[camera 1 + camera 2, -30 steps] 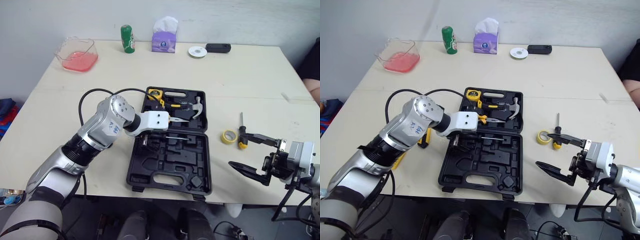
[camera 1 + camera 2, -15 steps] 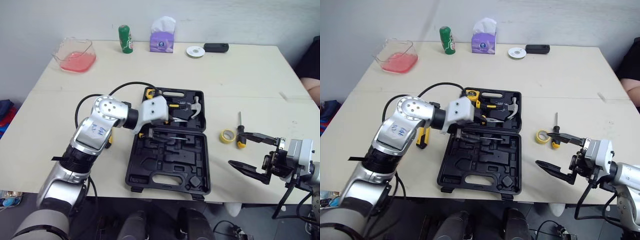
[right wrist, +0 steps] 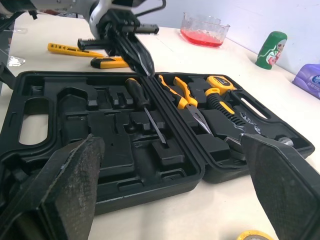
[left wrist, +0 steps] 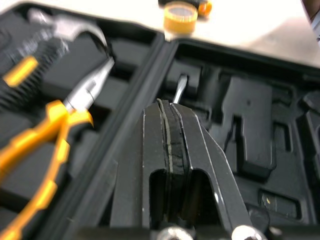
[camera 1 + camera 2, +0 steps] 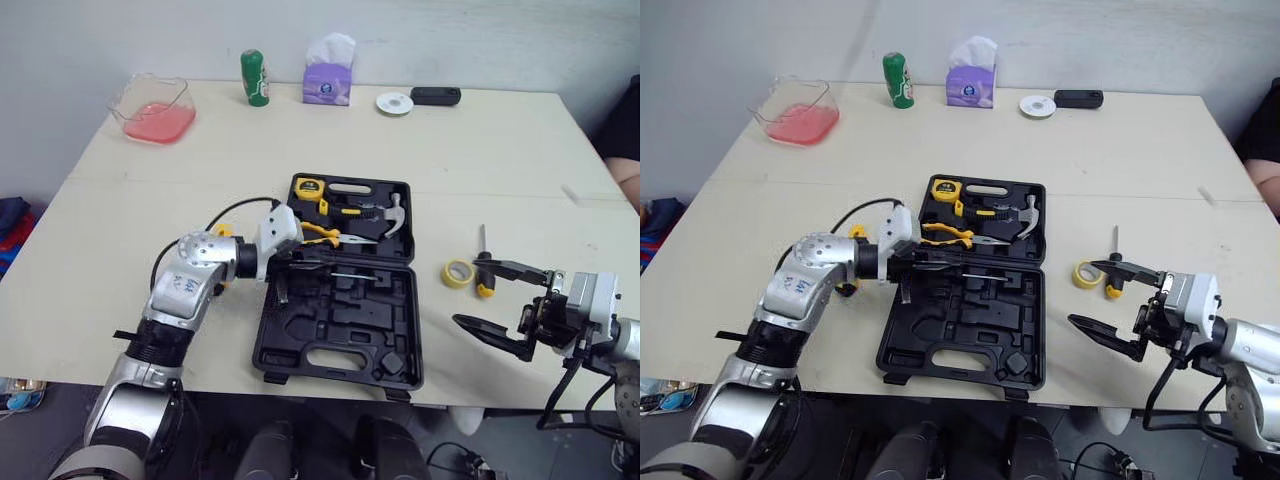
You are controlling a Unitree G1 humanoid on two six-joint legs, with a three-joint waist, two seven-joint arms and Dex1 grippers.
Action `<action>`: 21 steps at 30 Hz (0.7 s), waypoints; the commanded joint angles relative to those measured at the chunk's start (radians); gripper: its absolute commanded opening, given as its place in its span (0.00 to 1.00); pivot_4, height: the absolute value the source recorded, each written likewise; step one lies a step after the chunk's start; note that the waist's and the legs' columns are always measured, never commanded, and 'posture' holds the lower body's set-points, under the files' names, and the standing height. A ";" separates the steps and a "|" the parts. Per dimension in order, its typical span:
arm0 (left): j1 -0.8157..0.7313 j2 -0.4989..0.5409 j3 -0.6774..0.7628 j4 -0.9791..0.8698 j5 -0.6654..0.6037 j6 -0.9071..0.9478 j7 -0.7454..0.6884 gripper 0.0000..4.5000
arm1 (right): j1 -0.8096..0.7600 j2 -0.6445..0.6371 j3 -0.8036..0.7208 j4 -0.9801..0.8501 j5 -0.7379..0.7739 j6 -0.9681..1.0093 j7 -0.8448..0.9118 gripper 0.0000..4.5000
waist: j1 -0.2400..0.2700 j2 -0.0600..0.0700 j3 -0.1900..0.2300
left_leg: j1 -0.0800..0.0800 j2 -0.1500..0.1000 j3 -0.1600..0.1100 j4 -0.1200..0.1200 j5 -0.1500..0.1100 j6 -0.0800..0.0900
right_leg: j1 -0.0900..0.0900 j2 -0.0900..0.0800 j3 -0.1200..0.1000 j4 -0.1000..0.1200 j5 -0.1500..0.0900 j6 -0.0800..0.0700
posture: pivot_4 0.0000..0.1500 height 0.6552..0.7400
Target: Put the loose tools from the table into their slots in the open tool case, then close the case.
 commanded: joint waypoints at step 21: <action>0.030 0.010 -0.145 0.180 0.176 0.076 0.142 0.02 | 0.032 0.011 -0.029 0.074 0.000 -0.103 0.033 1.00 | 0.000 0.002 -0.004 | 0.014 0.000 -0.004 -0.001 -0.002 0.000 | 0.018 -0.001 0.003 -0.006 0.000 0.000 | 1.00 1.00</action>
